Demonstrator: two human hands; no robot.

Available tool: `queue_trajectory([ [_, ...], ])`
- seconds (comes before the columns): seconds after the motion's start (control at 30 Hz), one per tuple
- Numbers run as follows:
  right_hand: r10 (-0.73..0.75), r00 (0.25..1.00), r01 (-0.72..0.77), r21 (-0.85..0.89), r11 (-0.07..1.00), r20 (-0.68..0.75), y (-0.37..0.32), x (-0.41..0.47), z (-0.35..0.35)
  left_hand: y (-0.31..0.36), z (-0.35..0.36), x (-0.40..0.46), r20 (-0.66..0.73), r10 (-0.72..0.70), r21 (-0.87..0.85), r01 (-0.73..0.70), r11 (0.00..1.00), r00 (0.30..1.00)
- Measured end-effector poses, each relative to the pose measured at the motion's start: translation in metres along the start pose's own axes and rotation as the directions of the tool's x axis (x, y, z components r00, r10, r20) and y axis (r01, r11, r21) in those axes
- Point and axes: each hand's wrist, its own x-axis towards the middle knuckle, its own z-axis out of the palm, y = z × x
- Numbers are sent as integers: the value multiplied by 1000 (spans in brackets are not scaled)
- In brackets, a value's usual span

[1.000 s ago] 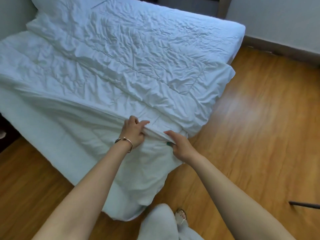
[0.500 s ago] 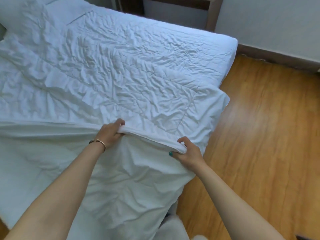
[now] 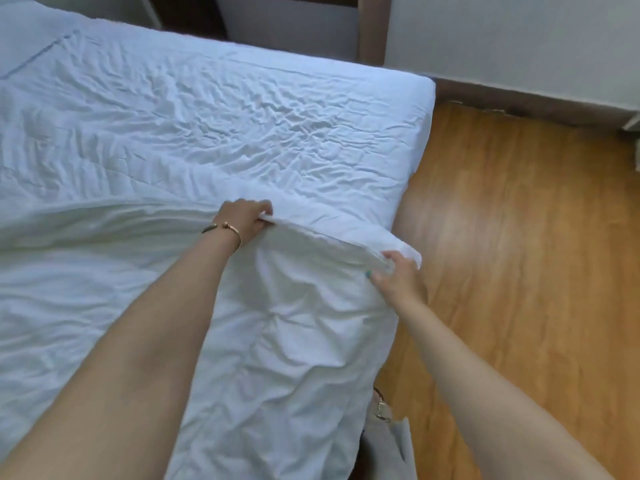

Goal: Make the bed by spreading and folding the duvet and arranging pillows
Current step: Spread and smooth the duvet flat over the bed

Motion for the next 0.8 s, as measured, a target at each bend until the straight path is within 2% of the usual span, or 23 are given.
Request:
queue_trajectory([
  [0.07, 41, 998, -45, 90, 995, 50, 22, 20, 15, 3, 38, 23, 5, -91, 35, 91, 995, 996],
  [0.13, 27, 1000, -25, 246, 969, -6, 35, 30, 29, 3, 64, 37, -45, -174, -73, 171, 983, 984],
  [0.23, 46, 999, -35, 380, 924, -20, 36, 36, 39, 11, 79, 55, -66, -260, -179, 245, 953, 963],
  [0.3, 94, 992, -46, 477, 877, -78, 36, 41, 29, 23, 72, 69, -115, -262, -217, 233, 948, 958],
  [0.37, 103, 976, 15, 535, 845, -190, 37, 53, 8, 36, 62, 86, -182, -213, -272, 159, 949, 960],
  [0.43, 97, 966, 34, 493, 870, -239, 48, 70, -2, 49, 59, 101, -204, -179, -296, 113, 949, 963],
  [0.47, 112, 968, 5, 462, 887, -225, 54, 78, 1, 55, 62, 106, -166, -171, -270, 122, 955, 971],
  [0.57, 204, 973, -146, 401, 904, -106, 73, 92, 17, 67, 84, 112, 78, -213, -93, 219, 971, 974],
  [0.6, 228, 970, -179, 383, 906, -87, 75, 91, 17, 69, 88, 112, 108, -239, -59, 247, 967, 965],
  [0.67, 278, 950, -222, 317, 922, -141, 71, 88, 14, 73, 91, 113, 49, -286, -69, 289, 955, 957],
  [0.7, 267, 923, -219, 193, 956, -276, 68, 85, 10, 74, 92, 112, -30, -286, -93, 282, 955, 958],
  [0.73, 142, 880, -169, -20, 985, -454, 64, 80, 7, 76, 92, 111, -121, -267, -119, 253, 960, 956],
  [0.77, -106, 830, -44, -253, 966, -548, 58, 73, 8, 78, 92, 109, -212, -252, -150, 223, 963, 944],
  [0.8, -362, 782, 144, -418, 897, -508, 55, 68, 13, 80, 92, 104, -292, -254, -195, 203, 960, 922],
])
